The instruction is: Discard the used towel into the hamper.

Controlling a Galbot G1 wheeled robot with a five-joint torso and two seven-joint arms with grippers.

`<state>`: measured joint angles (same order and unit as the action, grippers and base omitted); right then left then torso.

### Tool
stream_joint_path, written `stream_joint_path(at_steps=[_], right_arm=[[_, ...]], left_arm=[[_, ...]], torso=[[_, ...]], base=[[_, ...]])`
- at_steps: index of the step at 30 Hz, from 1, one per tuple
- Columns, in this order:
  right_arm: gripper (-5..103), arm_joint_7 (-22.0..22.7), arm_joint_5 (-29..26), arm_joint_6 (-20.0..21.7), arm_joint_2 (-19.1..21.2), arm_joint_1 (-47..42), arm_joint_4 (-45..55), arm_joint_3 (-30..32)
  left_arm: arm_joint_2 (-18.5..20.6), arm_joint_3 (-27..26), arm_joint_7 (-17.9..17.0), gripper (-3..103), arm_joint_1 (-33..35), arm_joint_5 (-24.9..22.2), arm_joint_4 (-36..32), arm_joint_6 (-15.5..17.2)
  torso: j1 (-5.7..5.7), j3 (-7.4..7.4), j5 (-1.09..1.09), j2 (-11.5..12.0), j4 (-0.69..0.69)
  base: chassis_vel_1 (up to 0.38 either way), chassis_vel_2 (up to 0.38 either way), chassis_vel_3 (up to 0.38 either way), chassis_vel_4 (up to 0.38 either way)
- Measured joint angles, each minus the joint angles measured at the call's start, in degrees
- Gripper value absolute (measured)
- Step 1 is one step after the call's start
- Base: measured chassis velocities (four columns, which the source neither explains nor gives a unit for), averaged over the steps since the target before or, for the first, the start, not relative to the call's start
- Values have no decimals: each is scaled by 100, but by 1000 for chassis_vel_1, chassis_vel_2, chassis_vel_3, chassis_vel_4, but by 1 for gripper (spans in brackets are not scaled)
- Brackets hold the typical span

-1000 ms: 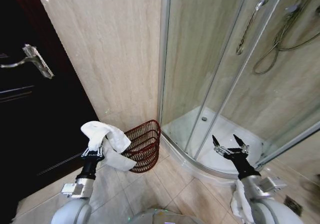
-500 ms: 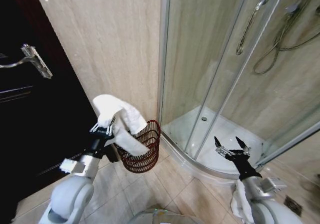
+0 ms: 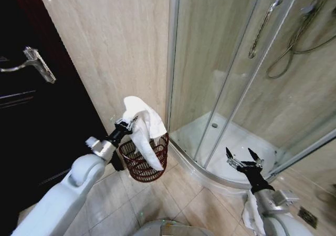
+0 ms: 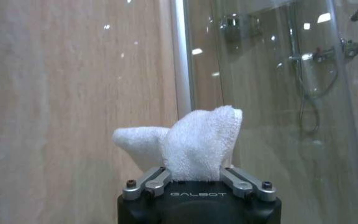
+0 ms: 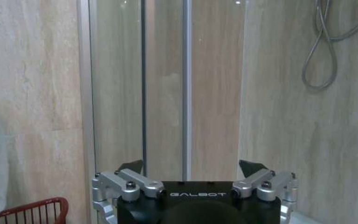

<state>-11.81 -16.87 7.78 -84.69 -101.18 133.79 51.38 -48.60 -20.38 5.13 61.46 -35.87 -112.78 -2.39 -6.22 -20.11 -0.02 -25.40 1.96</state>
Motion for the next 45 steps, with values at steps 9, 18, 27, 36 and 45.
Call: stream_joint_path(at_steps=[9,18,27,36,45], right_arm=[[100,47,7,-34,-20,-53,-105,94],[100,73,-75,-205,-143,-151,-177,212],[100,112,-228,-283,-148,-202,-163,359],[100,160,-317,-392,-157,-292,-123,413],[100,162,-430,-435,-115,-351,-68,467]], left_arm=[[-43,1151,255,11,-914,55,1207,-205],[-293,2162,241,11,-1436,778,2610,-273],[236,2138,826,23,-1408,1130,1910,1370],[546,1512,1863,55,-1386,706,262,3825],[538,1484,1805,82,-1554,716,-25,4453]], torso=[[-1,-3,2,-6,2],[-3,-6,2,-9,0],[-4,-6,3,-12,2],[-4,-7,2,-14,1],[-5,-8,2,-15,0]], base=[[0,0,0,0],[0,0,0,0],[0,0,0,0],[0,0,0,0],[0,0,0,0]])
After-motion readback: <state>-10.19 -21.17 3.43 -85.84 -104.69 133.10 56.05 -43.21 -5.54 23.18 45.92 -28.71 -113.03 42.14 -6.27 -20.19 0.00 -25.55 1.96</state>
